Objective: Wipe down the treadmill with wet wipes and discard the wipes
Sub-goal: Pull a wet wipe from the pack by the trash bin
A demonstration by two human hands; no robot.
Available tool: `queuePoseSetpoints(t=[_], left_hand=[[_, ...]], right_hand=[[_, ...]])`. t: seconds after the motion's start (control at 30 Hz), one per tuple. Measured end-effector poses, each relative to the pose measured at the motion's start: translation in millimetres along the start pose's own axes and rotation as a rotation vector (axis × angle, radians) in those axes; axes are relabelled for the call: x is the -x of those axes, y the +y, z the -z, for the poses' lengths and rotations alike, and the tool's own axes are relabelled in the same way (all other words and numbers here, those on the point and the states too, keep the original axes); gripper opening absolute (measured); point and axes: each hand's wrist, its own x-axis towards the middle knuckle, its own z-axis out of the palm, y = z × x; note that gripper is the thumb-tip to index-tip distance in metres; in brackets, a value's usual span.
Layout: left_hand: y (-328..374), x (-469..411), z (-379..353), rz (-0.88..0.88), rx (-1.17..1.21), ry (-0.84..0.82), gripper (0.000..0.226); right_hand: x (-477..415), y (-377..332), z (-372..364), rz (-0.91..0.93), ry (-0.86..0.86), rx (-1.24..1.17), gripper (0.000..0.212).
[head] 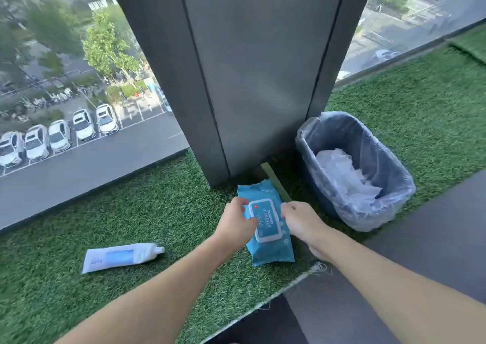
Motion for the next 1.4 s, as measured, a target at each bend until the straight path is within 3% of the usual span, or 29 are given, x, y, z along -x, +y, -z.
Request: queuePoseSetpoints(t=[0.23,0.33,0.43,0.57,0.77,0.93,1.0,1.07,1.23,1.4], left_hand=[[-28.2,-14.4,-20.9,0.078,-0.011,-0.099,0.069],[-28.1,-13.9,-22.5,0.059,-0.187,-0.122,0.096],[-25.2,-13.3,-29.7,-0.007,-0.202,-0.076,0.072],[-25.9,-16.0,-32.0,0.046,0.021,0.031,0.021],[-29.3,-8.0,-21.3,0.042,0.172,0.015,0.026],[-28.2,-8.4,-19.1,0.012,0.213,-0.028,0.026],[-27.8,-7.5,-17.9,0.001,0.217,-0.048,0.028],[-28.9,-7.2,-17.0,-0.001,0.216,-0.055,0.029],[-30.9,-8.1,-16.4,-0.001,0.216,-0.059,0.03],[-32.2,-8.5,-15.4,0.009,0.206,-0.054,0.029]], right_hand=[[-24.3,0.4,-24.5,-0.068,0.159,-0.203,0.029],[-18.5,-5.3,-31.9,0.118,0.211,-0.007,0.028],[-10.3,-5.2,-37.9,0.188,0.169,0.044,0.027],[-19.4,13.1,-14.7,0.154,0.159,0.003,0.028],[-33.0,21.8,-12.8,0.388,0.029,0.48,0.029],[-40.7,12.8,-24.0,0.465,0.032,0.738,0.032],[-41.1,10.8,-26.8,0.51,0.036,0.841,0.019],[-41.3,10.2,-29.2,0.54,0.043,0.9,0.009],[-44.0,14.0,-33.0,0.53,0.088,0.941,0.029],[-46.5,14.2,-36.7,0.524,0.17,0.968,0.025]])
